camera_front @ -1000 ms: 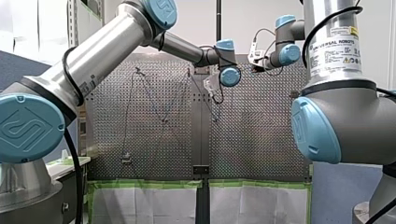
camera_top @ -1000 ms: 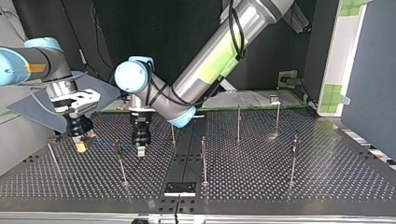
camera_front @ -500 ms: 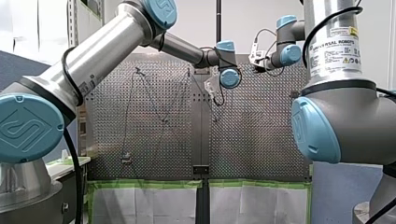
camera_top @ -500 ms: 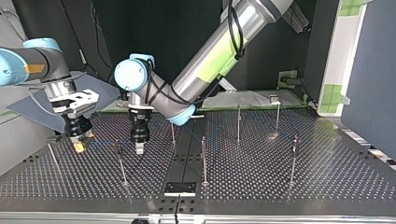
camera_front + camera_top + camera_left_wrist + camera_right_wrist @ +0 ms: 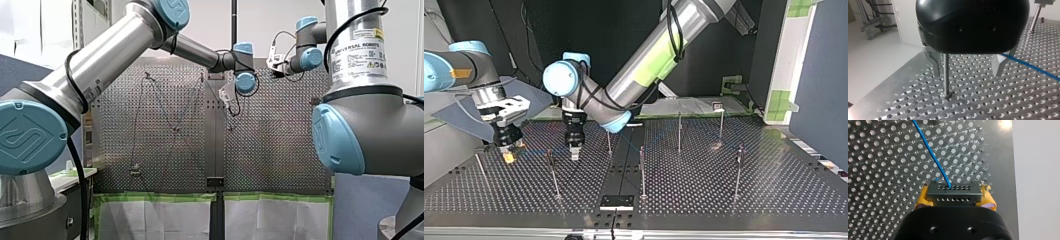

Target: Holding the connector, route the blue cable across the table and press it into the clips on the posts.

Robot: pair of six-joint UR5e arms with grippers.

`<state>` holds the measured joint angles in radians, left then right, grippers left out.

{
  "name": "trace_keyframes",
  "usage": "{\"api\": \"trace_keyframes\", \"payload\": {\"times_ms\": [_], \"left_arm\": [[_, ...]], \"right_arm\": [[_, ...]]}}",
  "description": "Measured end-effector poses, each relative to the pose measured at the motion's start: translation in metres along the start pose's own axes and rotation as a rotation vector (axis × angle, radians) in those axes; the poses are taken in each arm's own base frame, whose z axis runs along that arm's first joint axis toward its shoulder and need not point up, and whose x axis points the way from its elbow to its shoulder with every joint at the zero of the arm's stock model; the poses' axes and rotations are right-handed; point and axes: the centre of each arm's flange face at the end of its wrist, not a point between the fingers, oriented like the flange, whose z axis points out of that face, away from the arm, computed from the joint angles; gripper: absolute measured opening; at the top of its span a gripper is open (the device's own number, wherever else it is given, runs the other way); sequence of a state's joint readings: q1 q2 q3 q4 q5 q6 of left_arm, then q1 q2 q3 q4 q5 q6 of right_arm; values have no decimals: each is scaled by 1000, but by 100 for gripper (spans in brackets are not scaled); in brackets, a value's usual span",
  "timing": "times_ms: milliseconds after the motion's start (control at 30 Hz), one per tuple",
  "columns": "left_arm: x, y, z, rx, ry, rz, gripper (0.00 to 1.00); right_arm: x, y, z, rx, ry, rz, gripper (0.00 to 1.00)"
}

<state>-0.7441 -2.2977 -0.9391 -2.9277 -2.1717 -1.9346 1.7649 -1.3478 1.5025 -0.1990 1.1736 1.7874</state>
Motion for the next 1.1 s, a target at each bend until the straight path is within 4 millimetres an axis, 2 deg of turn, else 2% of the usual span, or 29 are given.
{"api": "trace_keyframes", "payload": {"times_ms": [233,600,833,1100], "left_arm": [[-13,-4,-20,11,35,15,100],[-49,-29,-60,133,-11,-25,100],[-77,-29,-77,140,-75,-31,100],[-109,-22,-94,147,-143,-113,100]], "right_arm": [[-1,0,0,0,-3,1,0],[-2,0,0,-1,-6,0,0],[-2,0,0,0,-7,-2,0],[-4,-3,1,5,-9,-3,0]]}}
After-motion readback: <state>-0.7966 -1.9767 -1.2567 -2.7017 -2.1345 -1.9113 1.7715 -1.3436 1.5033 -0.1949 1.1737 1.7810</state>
